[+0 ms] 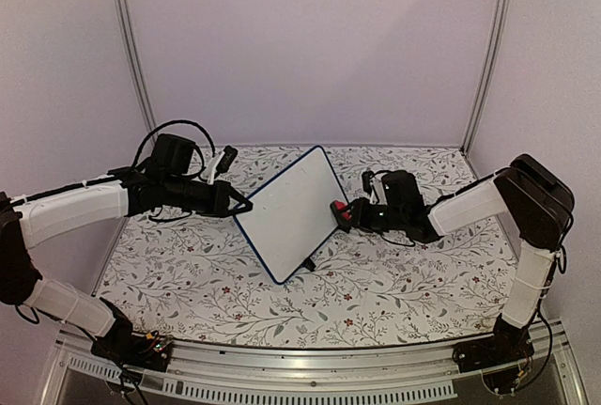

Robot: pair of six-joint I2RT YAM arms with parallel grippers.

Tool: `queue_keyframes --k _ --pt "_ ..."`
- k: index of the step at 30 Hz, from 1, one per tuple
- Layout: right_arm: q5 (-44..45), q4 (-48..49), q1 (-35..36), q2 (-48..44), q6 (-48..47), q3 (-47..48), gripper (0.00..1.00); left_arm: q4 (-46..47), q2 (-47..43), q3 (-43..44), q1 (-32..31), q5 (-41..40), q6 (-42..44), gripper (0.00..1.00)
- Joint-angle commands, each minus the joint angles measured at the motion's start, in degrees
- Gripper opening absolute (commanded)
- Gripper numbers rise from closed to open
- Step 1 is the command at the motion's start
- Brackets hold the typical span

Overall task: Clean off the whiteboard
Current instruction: Erase the whiteboard on the whiteboard stand.

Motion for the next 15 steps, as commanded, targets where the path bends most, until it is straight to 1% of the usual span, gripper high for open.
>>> queue_keyframes --k 1,8,11,15 --pt "-4.3 2.2 1.6 0.5 0.6 -1.4 0.09 2.3 0.5 0.7 0.0 1.9 0.9 0.00" --pt "-5.6 2.5 4.2 -0.8 1.1 -1.4 0.09 2.3 0.5 0.7 0.0 2.0 0.9 0.00" --pt "-3.4 2.0 4.0 -3.1 2.2 -2.8 0.09 2.3 0.4 0.7 0.0 2.0 0.9 0.00" --pt "0.2 -1.6 2.0 -7.4 4.8 -3.6 0.08 2.3 0.4 0.7 -0.1 2.0 0.9 0.00"
